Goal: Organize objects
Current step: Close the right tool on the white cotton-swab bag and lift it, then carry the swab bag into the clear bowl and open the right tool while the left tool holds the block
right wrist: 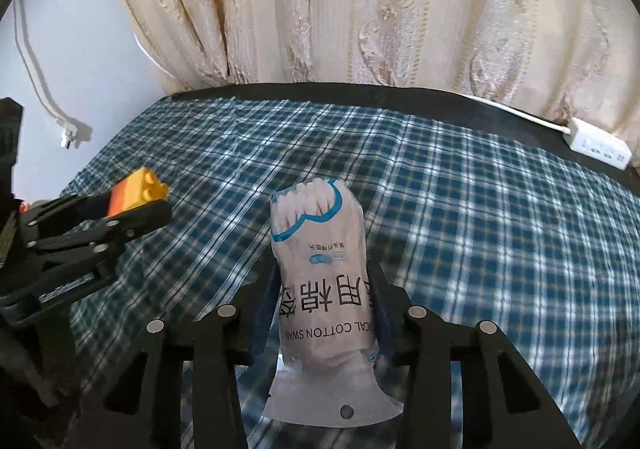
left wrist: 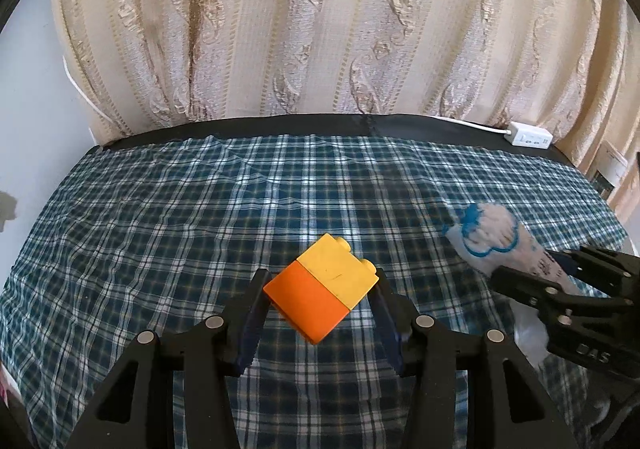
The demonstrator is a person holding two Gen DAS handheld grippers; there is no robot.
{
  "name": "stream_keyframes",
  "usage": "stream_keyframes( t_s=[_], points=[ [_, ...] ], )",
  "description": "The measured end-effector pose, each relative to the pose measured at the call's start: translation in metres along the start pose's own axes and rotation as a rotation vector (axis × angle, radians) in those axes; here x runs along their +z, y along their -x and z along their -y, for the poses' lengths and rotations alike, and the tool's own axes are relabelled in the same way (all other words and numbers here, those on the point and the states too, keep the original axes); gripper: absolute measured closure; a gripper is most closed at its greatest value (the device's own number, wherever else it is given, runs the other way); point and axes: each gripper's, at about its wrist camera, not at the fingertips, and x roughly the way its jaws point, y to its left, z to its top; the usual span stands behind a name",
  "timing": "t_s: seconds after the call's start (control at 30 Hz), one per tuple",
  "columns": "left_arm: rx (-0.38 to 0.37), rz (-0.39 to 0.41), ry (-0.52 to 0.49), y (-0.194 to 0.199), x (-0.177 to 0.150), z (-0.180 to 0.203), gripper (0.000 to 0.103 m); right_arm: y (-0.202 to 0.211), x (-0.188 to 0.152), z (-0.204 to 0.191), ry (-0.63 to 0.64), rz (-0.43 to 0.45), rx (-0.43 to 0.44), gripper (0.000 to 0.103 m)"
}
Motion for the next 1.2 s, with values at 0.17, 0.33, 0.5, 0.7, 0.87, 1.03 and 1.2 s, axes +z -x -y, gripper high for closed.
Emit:
stream_keyframes(
  t_s=[0.17, 0.33, 0.5, 0.7, 0.87, 1.03, 1.2],
  points=[
    [-0.026, 0.005, -0.032, 0.004, -0.004, 0.012, 0.051, 0.028, -0.015, 0.006, -0.046, 0.031, -0.012, 0.059],
    [-0.073, 0.015, -0.066, 0.009, -0.008, 0.025, 0.051, 0.052, -0.033, 0.015, -0.1, 0.052, -0.035, 0.059],
    [-0.108, 0.025, -0.102, 0.013, -0.013, 0.038, 0.051, 0.076, -0.051, 0.024, -0.147, 0.074, -0.06, 0.059],
    [-0.131, 0.019, -0.153, 0.012, -0.022, 0.054, 0.051, 0.109, -0.069, 0.036, -0.205, 0.117, -0.098, 0.059],
    [-0.139, 0.021, -0.188, 0.011, -0.027, 0.063, 0.051, 0.137, -0.086, 0.052, -0.26, 0.151, -0.146, 0.059],
    [-0.14, 0.026, -0.195, 0.01, -0.029, 0.065, 0.051, 0.166, -0.103, 0.078, -0.324, 0.182, -0.213, 0.059],
    [-0.136, 0.017, -0.184, 0.008, -0.029, 0.065, 0.051, 0.198, -0.122, 0.108, -0.391, 0.213, -0.283, 0.059]
  ],
)
